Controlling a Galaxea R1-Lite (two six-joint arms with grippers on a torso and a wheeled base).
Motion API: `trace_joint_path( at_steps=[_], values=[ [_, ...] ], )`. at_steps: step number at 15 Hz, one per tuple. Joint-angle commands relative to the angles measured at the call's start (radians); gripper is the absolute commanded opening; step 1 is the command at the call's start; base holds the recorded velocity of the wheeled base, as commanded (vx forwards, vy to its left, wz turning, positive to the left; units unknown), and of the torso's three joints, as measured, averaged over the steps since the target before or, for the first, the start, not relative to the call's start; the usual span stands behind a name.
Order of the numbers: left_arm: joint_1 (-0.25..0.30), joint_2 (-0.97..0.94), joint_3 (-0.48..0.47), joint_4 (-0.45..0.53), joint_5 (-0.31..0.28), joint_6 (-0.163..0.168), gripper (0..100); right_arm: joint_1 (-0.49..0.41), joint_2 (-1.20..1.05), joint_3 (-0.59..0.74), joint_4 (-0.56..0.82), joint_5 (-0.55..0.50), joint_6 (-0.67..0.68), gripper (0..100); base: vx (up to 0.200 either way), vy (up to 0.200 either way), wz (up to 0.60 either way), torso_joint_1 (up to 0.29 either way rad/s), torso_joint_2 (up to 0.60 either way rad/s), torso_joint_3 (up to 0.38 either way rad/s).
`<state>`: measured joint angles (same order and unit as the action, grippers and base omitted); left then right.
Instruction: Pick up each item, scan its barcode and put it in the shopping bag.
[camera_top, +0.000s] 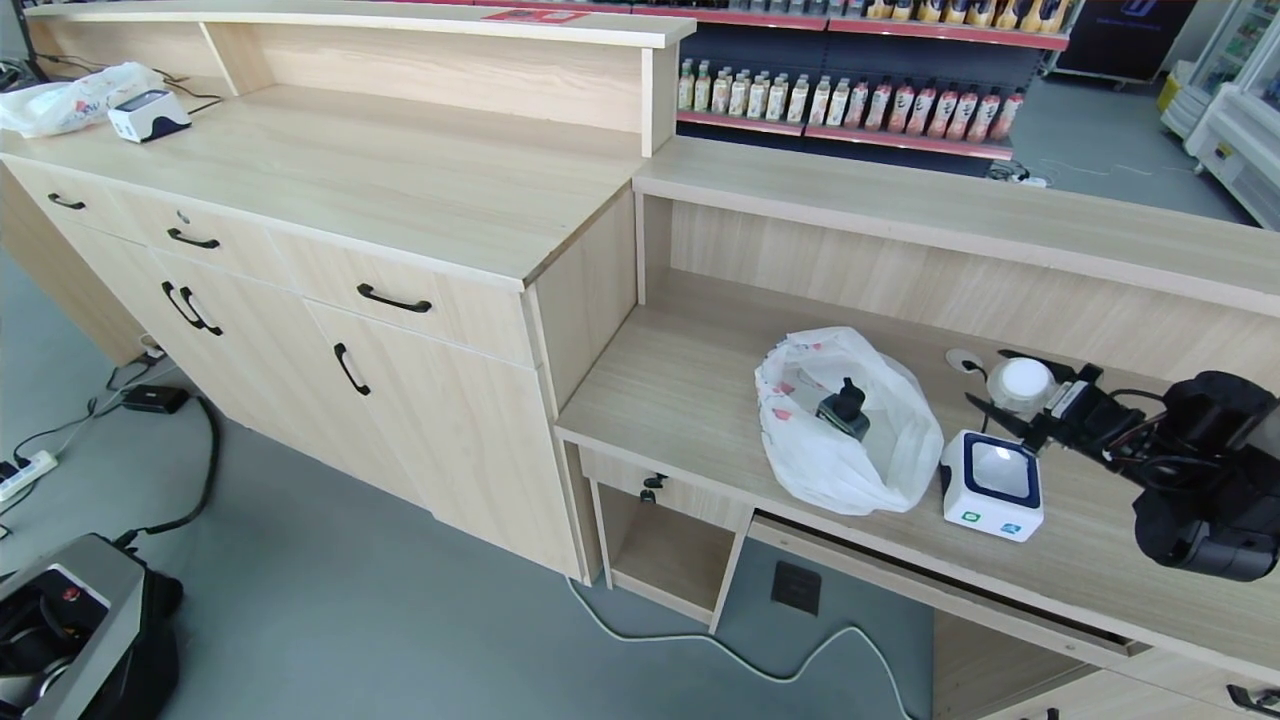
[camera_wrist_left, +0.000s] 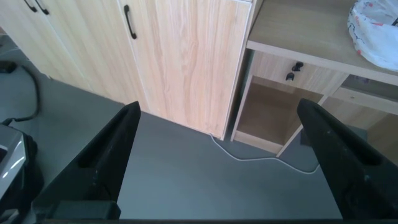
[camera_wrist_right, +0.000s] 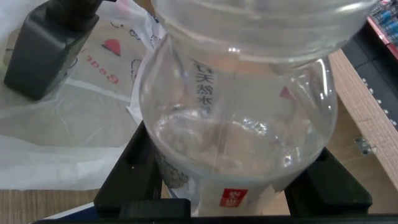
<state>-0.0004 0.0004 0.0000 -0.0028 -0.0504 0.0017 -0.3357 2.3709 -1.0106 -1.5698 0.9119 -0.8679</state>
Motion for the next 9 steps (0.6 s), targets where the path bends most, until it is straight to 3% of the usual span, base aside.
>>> trace_joint_path(
  at_steps=[1, 9],
  values=[
    [0.0, 0.0, 0.0, 0.0, 0.0, 0.0, 100, 0.003, 0.024, -0.019, -0.001, 0.004, -0.002, 0, 0.0, 0.0, 0.0, 0.0, 0.0, 0.0],
    [0.0, 0.0, 0.0, 0.0, 0.0, 0.0, 100, 0.017, 0.03, -0.042, -0.001, 0.005, -0.019, 0, 0.0, 0.0, 0.0, 0.0, 0.0, 0.0]
  ],
)
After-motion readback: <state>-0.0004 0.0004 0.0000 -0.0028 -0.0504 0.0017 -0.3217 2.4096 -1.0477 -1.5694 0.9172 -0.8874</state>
